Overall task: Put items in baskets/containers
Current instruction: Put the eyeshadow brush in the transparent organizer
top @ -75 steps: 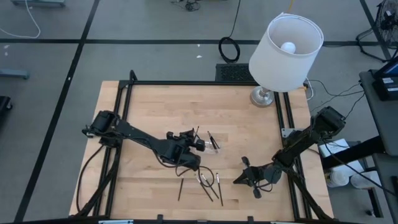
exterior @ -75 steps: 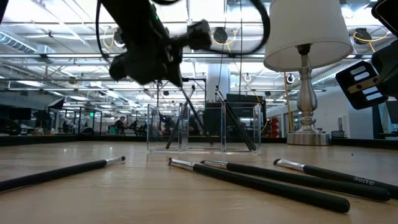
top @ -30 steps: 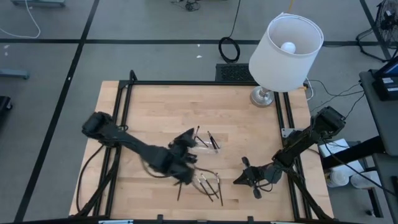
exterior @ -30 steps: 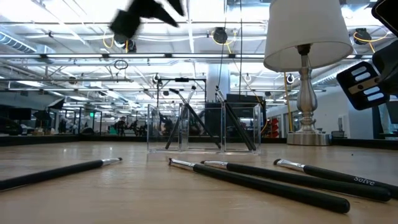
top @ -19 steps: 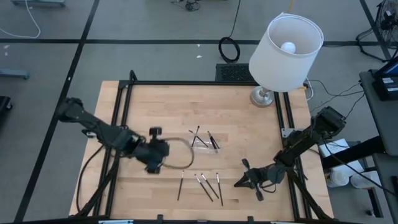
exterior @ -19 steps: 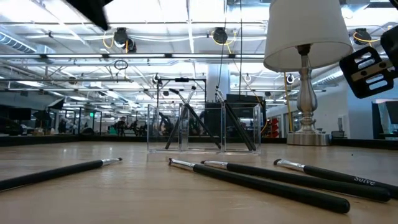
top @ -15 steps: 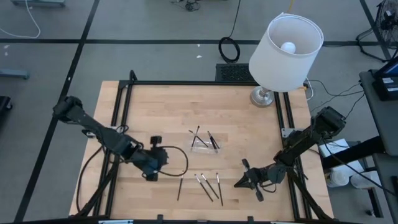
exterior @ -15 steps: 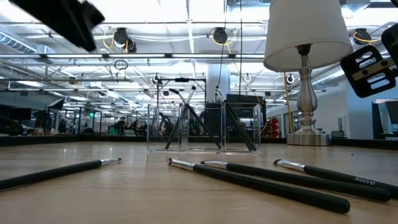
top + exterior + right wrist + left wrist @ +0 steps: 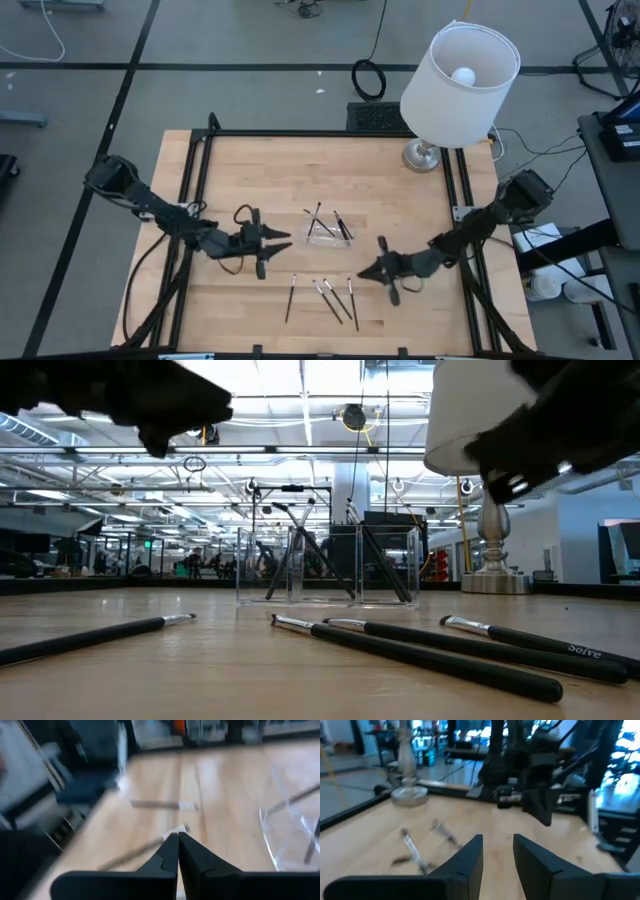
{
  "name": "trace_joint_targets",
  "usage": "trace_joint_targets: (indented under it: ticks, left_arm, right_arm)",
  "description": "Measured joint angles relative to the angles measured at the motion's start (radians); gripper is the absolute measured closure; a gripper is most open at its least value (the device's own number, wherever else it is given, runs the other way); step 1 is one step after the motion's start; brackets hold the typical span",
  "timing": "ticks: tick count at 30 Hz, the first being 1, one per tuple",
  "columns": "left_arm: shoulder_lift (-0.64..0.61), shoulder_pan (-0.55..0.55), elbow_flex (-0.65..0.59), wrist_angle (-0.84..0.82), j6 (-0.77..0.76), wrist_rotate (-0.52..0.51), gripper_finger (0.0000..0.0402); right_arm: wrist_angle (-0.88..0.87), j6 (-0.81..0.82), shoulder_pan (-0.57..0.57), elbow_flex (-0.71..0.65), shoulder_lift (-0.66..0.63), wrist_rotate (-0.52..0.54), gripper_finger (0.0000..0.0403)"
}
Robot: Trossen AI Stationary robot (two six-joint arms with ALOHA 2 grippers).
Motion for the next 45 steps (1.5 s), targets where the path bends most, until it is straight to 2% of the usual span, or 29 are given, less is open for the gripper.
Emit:
trace_joint_targets:
  ticks: [4, 8, 10, 14, 17, 20, 23, 26, 30, 33, 38, 45]
  left_arm:
    - [-0.012, -0.006, -0.024, 0.003, 0.006, -0.001, 0.0286]
    - [-0.012, -0.011, -0.032, -0.049, 0.013, -0.027, 0.0286]
    - [-0.012, -0.012, -0.031, -0.063, 0.029, -0.024, 0.0286]
    - [-0.012, -0.011, -0.031, -0.061, 0.069, -0.036, 0.0286]
    - [-0.033, -0.005, -0.031, -0.057, 0.092, -0.061, 0.0286]
    - [-0.076, 0.008, -0.031, -0.055, 0.115, -0.099, 0.0286]
    - [-0.126, 0.021, -0.030, -0.052, 0.132, -0.117, 0.0286]
    - [-0.157, 0.029, -0.030, -0.056, 0.147, -0.120, 0.0286]
    - [-0.183, 0.048, -0.030, -0.056, 0.213, -0.120, 0.0286]
    - [-0.189, 0.070, -0.030, -0.057, 0.251, -0.121, 0.0286]
    - [-0.189, 0.120, -0.030, -0.058, 0.254, -0.121, 0.0286]
    - [-0.189, 0.163, -0.030, -0.067, 0.229, -0.120, 0.0286]
  right_arm:
    - [-0.371, 0.050, -0.088, 0.139, 0.001, -0.097, 0.0403]
    - [-0.853, 0.110, -0.124, 0.366, 0.001, -0.171, 0.0403]
    - [-1.055, 0.092, -0.093, 0.494, 0.002, -0.115, 0.0403]
    - [-1.327, 0.063, -0.038, 0.689, -0.001, 0.096, 0.0403]
    - [-1.435, 0.143, -0.048, 0.757, 0.000, 0.112, 0.0403]
    - [-1.433, 0.249, -0.054, 0.755, 0.000, 0.086, 0.0403]
    - [-1.369, 0.349, -0.050, 0.693, 0.011, 0.016, 0.0403]
    - [-1.238, 0.439, -0.054, 0.589, 0.015, -0.039, 0.0401]
    - [-0.958, 0.519, -0.083, 0.437, 0.014, -0.160, 0.0385]
    - [-0.786, 0.559, -0.108, 0.337, 0.014, -0.198, 0.0362]
    - [-0.642, 0.611, -0.124, 0.234, 0.029, -0.195, 0.0310]
    - [-0.575, 0.694, -0.140, 0.257, 0.148, -0.214, 0.0239]
